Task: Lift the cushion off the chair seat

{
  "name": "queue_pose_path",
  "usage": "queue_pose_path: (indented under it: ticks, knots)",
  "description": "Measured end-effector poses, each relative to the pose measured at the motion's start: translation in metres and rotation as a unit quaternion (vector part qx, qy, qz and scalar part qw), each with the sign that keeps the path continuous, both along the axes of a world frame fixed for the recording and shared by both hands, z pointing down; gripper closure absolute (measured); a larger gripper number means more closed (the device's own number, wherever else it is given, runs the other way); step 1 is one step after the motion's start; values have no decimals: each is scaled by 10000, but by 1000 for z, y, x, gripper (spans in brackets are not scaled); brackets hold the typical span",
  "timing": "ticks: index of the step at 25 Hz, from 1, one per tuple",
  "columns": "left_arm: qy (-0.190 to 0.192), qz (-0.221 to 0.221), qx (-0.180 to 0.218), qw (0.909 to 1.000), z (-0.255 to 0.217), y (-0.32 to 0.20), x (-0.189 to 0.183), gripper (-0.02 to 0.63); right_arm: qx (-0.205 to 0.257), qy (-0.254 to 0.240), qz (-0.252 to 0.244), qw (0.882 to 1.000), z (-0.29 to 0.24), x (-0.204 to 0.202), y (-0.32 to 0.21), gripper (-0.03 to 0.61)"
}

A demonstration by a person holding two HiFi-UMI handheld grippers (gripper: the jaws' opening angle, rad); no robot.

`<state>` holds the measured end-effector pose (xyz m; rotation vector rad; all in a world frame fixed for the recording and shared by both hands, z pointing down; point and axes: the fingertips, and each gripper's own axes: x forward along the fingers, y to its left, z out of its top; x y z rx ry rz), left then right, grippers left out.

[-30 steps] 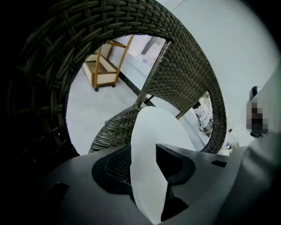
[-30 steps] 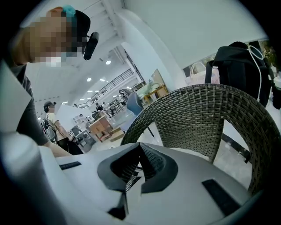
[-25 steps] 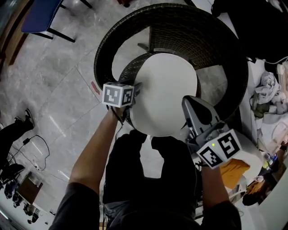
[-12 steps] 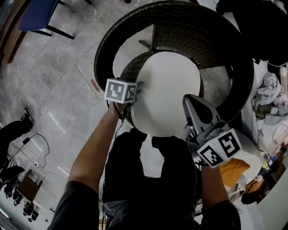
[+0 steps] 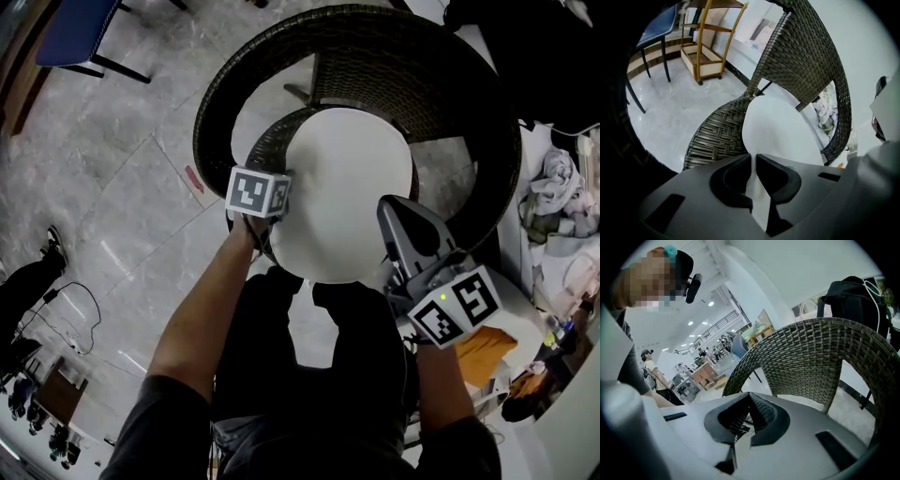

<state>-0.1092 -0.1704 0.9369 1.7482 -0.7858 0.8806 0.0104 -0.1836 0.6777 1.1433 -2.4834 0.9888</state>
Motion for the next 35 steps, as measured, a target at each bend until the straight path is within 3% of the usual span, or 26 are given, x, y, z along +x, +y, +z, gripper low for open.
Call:
queue_pose_path:
  ticks: [11, 27, 35]
  knots:
    - [856, -169, 212, 9960, -78, 0, 10, 586, 110, 19, 215, 9997, -48, 15, 6, 571]
    - [1528, -193, 1236, 9803, -259, 4, 27, 589, 581, -37, 485, 9971, -167, 39, 27, 571]
    - [1731, -293, 1851, 9669, -371, -9, 30, 589, 935, -76, 634, 9936, -244, 55, 34, 571]
